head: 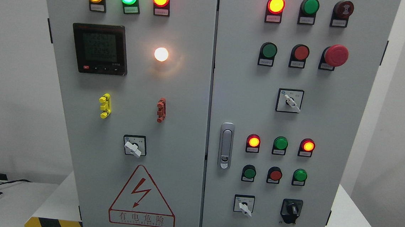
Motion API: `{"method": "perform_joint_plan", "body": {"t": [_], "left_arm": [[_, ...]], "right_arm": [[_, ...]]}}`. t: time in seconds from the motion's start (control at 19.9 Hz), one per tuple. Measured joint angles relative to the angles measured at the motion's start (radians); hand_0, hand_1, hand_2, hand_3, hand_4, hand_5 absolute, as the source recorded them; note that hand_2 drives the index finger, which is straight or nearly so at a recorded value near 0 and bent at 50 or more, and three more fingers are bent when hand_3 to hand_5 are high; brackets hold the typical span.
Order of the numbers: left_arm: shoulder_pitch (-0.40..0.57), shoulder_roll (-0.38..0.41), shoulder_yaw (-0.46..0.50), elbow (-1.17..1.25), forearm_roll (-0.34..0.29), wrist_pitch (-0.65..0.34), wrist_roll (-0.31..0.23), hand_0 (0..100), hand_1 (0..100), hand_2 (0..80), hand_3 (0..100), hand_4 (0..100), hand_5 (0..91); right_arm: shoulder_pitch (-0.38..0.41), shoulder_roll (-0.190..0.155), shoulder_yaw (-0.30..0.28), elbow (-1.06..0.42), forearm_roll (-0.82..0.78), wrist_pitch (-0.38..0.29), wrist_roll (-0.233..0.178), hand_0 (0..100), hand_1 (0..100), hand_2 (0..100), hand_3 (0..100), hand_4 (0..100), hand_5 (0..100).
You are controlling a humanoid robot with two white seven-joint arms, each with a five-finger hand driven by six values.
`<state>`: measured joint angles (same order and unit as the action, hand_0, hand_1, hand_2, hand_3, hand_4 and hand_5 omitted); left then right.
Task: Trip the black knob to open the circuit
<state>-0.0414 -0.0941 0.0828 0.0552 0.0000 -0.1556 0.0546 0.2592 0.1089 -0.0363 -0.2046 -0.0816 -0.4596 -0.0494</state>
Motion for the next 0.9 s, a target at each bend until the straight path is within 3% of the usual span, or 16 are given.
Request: {"method": "perform_joint_plan", "body": {"t": [0.55,0.9], "left_arm": [[0.0,0.0,0.0,0.0,0.0,0.0,0.0,12,39,0.0,0,0,0.0],[0.0,0.0,0.0,0.0,0.0,0.0,0.0,12,39,0.0,0,0,0.0]], "right_arm": [[0.03,0.0,0.015,-0.048,0.005,-0.003,-0.003,44,64,51,84,77,76],[0.122,-0.002,0.025,-0.185,0.033,0.009,0.001,43,65,52,85,77,75]]}}
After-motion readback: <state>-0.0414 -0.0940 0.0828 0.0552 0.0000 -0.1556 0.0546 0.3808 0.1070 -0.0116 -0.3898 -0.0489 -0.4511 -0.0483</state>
